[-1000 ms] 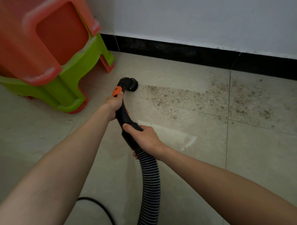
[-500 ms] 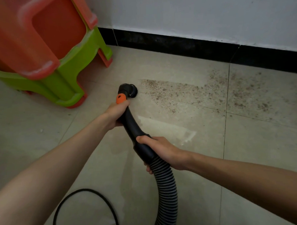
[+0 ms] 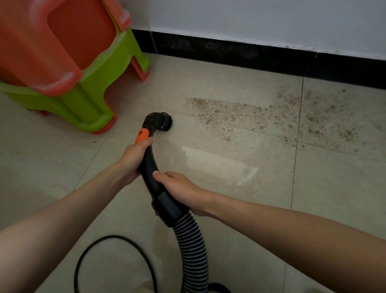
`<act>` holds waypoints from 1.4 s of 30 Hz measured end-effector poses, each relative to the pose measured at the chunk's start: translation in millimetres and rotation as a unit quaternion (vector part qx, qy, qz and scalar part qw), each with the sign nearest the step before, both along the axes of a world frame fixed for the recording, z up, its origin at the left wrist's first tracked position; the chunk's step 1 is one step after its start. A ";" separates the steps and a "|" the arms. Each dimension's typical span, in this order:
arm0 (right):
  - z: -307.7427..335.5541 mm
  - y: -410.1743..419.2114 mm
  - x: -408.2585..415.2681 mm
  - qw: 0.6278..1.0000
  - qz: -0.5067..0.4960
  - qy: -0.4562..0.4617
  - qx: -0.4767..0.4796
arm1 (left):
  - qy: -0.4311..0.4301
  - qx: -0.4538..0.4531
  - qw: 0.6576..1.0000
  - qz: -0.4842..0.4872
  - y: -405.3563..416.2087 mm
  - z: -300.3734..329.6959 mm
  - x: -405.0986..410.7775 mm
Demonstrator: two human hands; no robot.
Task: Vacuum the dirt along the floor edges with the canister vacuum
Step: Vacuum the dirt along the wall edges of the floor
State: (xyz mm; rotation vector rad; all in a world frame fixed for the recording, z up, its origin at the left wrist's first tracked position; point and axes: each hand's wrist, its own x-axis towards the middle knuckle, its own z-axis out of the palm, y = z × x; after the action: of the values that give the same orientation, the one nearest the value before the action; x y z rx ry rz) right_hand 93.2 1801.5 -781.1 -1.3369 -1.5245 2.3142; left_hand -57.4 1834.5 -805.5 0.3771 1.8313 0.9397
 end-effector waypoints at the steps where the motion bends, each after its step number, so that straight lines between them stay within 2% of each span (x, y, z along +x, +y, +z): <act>1: 2.1 -0.7 -1.7 0.999 0.021 -0.012 0.020 | 0.003 0.000 1.000 0.008 -3.9 -0.3 -0.8; 3: 4.3 -1.5 -2.8 0.996 0.055 -0.035 0.054 | 0.003 0.002 1.000 0.021 -11.9 -2.1 -0.7; 6: 3.7 -3.7 3.2 0.993 0.091 -0.047 0.050 | -0.007 -0.001 0.999 0.034 -22.0 -4.3 5.8; 10: 5.2 -5.6 12.1 0.993 0.096 -0.061 0.033 | -0.015 0.005 0.998 0.055 -28.3 -4.2 19.3; 17: 7.7 -13.7 26.8 0.988 0.109 -0.082 0.071 | -0.015 0.007 0.999 0.049 -43.5 -1.8 49.8; 23: 7.7 -27.4 54.6 0.976 0.090 -0.142 0.138 | -0.055 0.000 0.998 -0.012 -46.0 2.8 83.2; 29: 15.0 -21.6 71.0 0.984 0.032 -0.146 0.096 | -0.037 0.000 0.997 -0.074 -30.8 7.9 106.7; 33: 13.3 -19.8 68.3 0.972 0.039 -0.166 0.160 | -0.041 -0.020 0.993 -0.112 -23.1 15.4 104.3; 37: 16.6 -26.9 67.4 0.967 0.076 -0.173 0.172 | -0.056 -0.044 0.995 -0.074 -19.1 15.8 92.3; 42: 20.3 -50.7 79.7 0.965 0.134 -0.171 0.150 | -0.017 -0.072 0.996 -0.048 -46.4 4.3 89.5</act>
State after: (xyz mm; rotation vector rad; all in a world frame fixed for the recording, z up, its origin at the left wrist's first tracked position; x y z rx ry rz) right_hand 172.9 1750.8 -760.8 -1.5861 -2.1809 1.9375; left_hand 32.2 1788.0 -801.2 0.3542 1.8211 0.7388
